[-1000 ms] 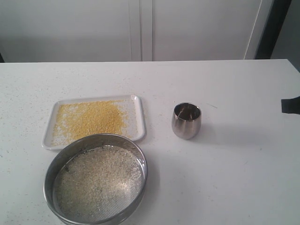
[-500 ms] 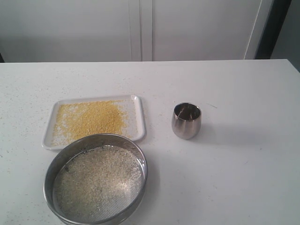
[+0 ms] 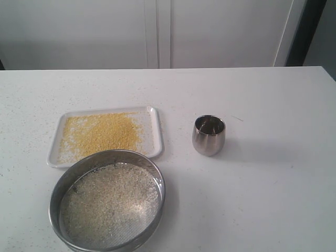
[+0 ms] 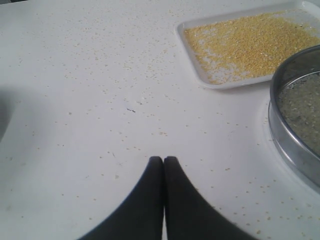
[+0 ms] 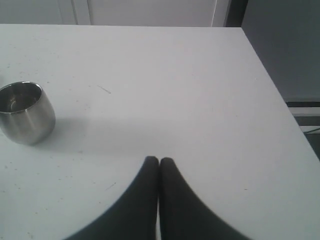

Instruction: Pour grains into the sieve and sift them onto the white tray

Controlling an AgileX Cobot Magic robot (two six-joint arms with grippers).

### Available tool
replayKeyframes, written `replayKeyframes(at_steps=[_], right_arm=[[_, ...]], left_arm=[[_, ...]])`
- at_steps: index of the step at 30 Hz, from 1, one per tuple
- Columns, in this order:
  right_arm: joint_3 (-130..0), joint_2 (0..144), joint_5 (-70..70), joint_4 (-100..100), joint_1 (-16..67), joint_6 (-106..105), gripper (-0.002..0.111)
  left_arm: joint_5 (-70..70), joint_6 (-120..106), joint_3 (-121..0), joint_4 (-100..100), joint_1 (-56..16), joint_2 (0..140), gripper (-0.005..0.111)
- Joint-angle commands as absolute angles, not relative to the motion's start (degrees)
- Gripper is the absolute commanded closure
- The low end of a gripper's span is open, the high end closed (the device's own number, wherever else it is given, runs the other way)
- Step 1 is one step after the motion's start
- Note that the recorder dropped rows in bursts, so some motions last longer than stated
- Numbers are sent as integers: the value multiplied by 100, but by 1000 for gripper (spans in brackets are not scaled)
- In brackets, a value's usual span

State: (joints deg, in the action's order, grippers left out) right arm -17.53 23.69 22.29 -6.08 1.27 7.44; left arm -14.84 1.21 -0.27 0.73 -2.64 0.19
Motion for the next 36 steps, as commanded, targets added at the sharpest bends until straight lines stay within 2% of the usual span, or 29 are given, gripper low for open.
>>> replayKeyframes(at_steps=[1,36], right_arm=[[-1713,2307,2178,-599,106,782,108],[-849,348,2376,-78,106,92,108]], left_arm=[[-1469,133,0,0,-234,0,107],[-1457,133,0,0,-234,0,107]])
